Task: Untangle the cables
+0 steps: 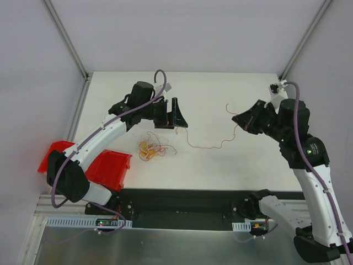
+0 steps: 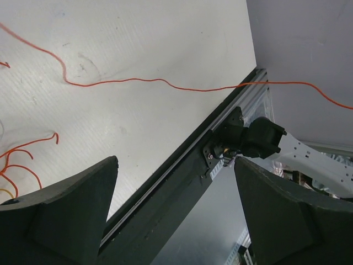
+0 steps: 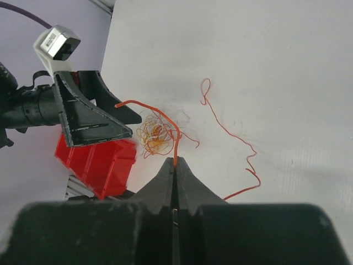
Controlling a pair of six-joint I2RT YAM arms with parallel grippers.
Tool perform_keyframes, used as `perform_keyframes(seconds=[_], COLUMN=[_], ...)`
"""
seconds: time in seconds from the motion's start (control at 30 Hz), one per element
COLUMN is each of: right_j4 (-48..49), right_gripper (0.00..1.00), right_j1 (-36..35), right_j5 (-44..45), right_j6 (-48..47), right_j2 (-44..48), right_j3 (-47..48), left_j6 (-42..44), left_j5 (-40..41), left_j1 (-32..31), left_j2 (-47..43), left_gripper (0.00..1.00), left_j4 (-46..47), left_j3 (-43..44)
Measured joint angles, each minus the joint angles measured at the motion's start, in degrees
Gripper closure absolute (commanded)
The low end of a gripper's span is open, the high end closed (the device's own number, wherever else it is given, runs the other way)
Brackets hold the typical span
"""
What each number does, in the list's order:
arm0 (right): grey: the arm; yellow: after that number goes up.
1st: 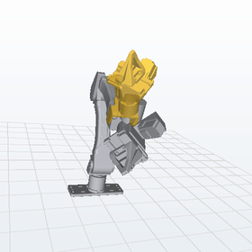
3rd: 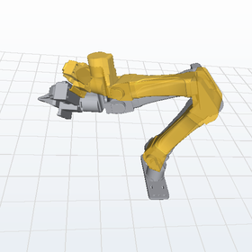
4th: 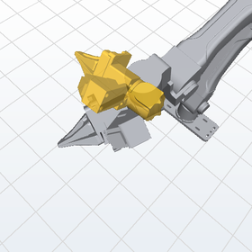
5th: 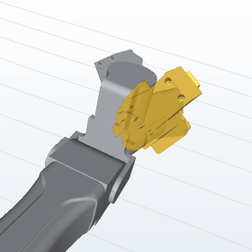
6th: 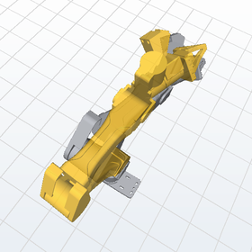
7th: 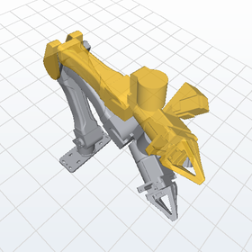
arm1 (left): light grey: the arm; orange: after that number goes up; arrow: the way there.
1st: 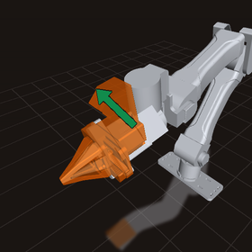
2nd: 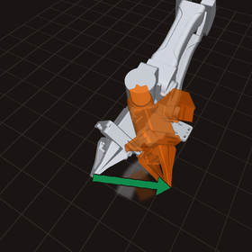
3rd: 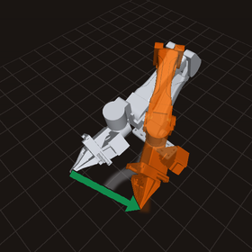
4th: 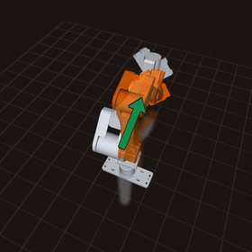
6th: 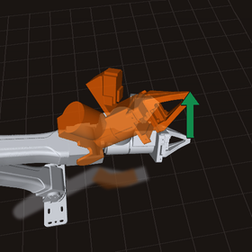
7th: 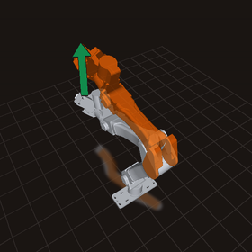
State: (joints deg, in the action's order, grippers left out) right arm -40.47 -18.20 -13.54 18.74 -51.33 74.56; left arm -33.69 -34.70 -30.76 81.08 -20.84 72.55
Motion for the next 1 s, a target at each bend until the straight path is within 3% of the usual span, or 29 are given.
perform_keyframes(seconds=[0.27, 0.53, 0.7, 0.87, 0.9, 1.0], right_j4=[3.56, 12.96, 17.03, 27.50, 29.09, 32.06], right_gripper=[1.00, 1.00, 1.00, 0.98, 0.93, 0.55], right_j1=[0.02, -0.85, -1.68, -2.27, -2.49, -3.17], right_j5=[-3.04, -10.51, -14.36, -20.41, -21.29, -23.65], right_j6=[-1.18, 2.19, 5.40, 14.49, 16.02, 19.45], right_j2=[-3.82, -24.83, -40.24, -51.98, -54.12, -60.39], right_j3=[-1.73, -7.15, -1.11, 5.29, 6.62, 10.62], left_j6=[-2.25, -2.32, 1.38, 5.92, 6.60, 7.87], left_j5=[0.24, 0.22, 0.87, 3.34, 3.91, 5.16], left_j1=[-0.07, -0.07, -0.07, -0.07, -0.07, -0.07], left_j2=[4.79, 6.25, 6.27, 6.34, 6.34, 6.34], left_gripper=[0.22, 0.23, 0.23, 0.23, 0.23, 0.20], left_j4=[0.42, 0.02, -4.44, -9.64, -10.29, -12.02], left_j3=[0.00, 0.00, 0.57, 2.75, 3.04, 3.32])
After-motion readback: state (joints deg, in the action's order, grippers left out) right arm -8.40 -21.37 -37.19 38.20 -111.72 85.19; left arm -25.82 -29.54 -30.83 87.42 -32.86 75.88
